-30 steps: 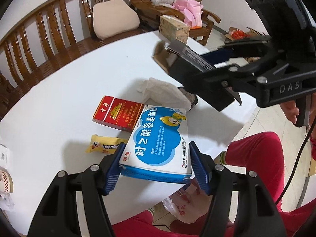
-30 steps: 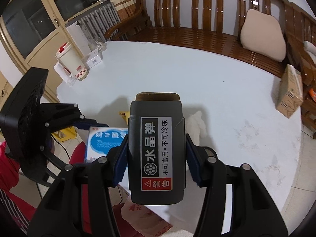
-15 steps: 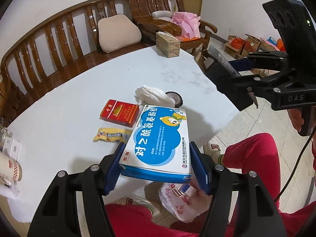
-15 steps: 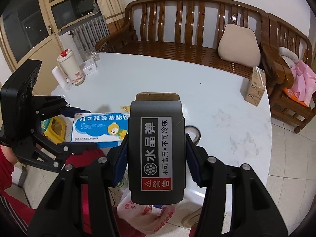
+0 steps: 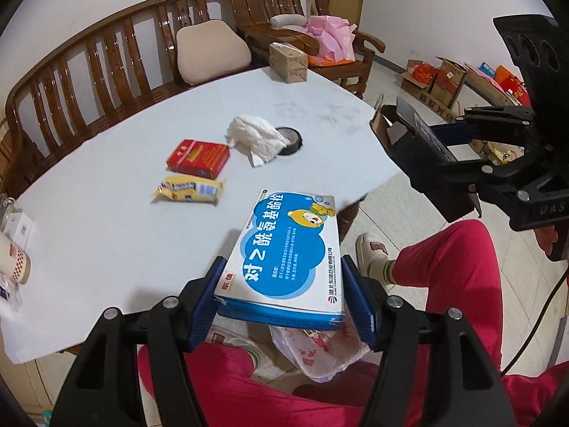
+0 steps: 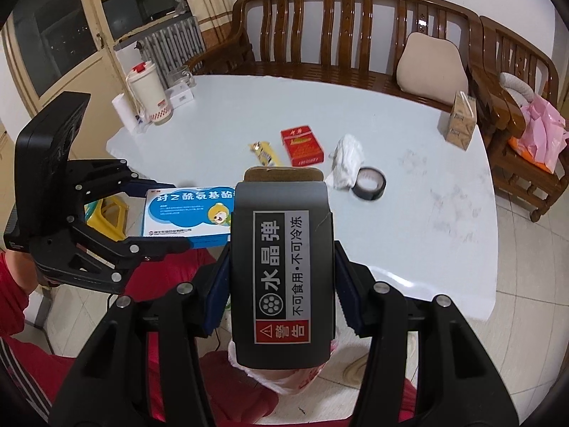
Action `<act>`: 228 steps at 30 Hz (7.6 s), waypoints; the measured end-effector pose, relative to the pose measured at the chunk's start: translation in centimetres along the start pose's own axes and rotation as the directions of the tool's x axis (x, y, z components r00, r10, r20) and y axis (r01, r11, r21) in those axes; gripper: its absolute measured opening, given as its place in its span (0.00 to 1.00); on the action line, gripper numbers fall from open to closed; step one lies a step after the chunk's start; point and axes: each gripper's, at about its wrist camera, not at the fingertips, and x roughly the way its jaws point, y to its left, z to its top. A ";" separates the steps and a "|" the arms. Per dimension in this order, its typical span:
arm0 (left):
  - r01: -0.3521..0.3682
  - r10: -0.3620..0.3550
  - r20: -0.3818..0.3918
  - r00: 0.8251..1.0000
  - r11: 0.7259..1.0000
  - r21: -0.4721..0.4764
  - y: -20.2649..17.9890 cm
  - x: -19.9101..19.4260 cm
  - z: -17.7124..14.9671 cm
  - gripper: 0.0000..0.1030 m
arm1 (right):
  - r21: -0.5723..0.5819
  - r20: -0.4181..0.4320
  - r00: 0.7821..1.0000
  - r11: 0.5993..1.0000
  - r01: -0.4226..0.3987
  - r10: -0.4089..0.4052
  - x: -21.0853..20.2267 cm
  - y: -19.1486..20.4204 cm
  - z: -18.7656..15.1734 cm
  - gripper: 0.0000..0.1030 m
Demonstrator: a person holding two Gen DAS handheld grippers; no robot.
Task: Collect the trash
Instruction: 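Lift both held boxes off the table toward the trash bag, then lower both held boxes down over the white plastic trash bag, then open both tools to drop the boxes into the trash bag, then move both tools back up over the table items, then grasp the yellow candy wrapper with the left tool while the right tool grasps the tissue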
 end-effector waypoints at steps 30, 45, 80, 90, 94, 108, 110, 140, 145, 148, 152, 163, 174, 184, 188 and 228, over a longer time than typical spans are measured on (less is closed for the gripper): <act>0.084 -0.102 -0.214 0.972 0.992 -0.090 -3.7 11.7 -10.2 0.60 | 0.144 -0.194 0.981 0.988 0.053 -0.025 9.4 0.5 -13.9 0.51; 0.108 -0.155 -0.353 0.923 0.983 -0.149 -3.8 19.1 -12.0 0.60 | 0.218 -0.316 0.949 0.973 0.078 -0.005 17.1 -1.4 -17.7 0.51; 0.071 -0.334 -0.629 0.702 0.912 -0.404 -1.6 32.4 -16.4 0.61 | 0.346 -0.527 0.845 0.931 0.113 0.093 28.5 -4.8 -23.6 0.51; 0.051 -0.338 -0.656 0.675 0.908 -0.415 -1.4 33.0 -16.9 0.64 | 0.341 -0.529 0.844 0.932 0.124 0.082 28.7 -4.9 -23.6 0.59; 0.038 -0.329 -0.659 0.676 0.909 -0.415 -1.2 33.0 -16.9 0.69 | 0.343 -0.527 0.846 0.931 0.125 0.081 28.7 -5.0 -23.5 0.60; 0.037 -0.315 -0.648 0.694 0.914 -0.404 -1.3 32.4 -16.6 0.72 | 0.329 -0.518 0.853 0.936 0.126 0.067 28.3 -4.6 -23.2 0.60; 0.037 -0.314 -0.644 0.698 0.913 -0.405 -1.3 32.1 -16.5 0.72 | 0.326 -0.514 0.856 0.937 0.126 0.063 28.1 -4.5 -23.1 0.60; -0.243 0.110 -0.275 0.955 0.824 -0.512 11.5 -0.3 7.6 0.92 | 0.024 0.072 0.996 0.998 0.058 -0.060 -2.8 -7.5 7.4 0.85; -0.264 0.136 -0.273 0.952 0.817 -0.512 11.5 -0.4 10.0 0.92 | -0.029 0.060 0.998 1.000 0.004 -0.003 -2.4 -7.2 11.5 0.86; -0.280 0.150 -0.278 0.949 0.809 -0.518 11.7 0.5 11.2 0.92 | -0.054 0.060 0.998 0.998 0.013 -0.009 -1.6 -7.4 13.5 0.86; -0.274 0.123 -0.294 0.948 0.787 -0.552 12.5 2.3 12.2 0.92 | -0.086 0.047 0.999 0.996 0.006 -0.002 -0.1 -7.8 15.1 0.86; -0.303 0.096 -0.354 0.930 0.746 -0.593 14.0 7.6 12.6 0.92 | -0.121 -0.021 0.999 0.992 -0.043 0.041 4.9 -9.6 17.4 0.86; -0.317 0.010 -0.398 0.917 0.623 -0.715 16.3 13.1 9.5 0.92 | -0.136 -0.157 0.986 0.988 -0.077 0.056 12.8 -10.8 16.9 0.86; -0.355 -0.021 -0.438 0.899 0.551 -0.755 17.4 16.2 7.6 0.92 | -0.151 -0.276 0.959 0.983 -0.107 0.062 19.5 -10.9 15.6 0.86; -0.358 -0.022 -0.439 0.898 0.544 -0.759 17.5 16.7 7.2 0.73 | -0.134 -0.317 0.945 0.983 -0.123 0.075 21.6 -11.3 15.1 0.86; -0.226 -0.101 -0.348 0.932 0.588 -0.776 15.6 16.3 6.5 0.12 | -0.151 -0.290 0.953 0.979 -0.135 0.086 23.0 -10.0 14.8 0.21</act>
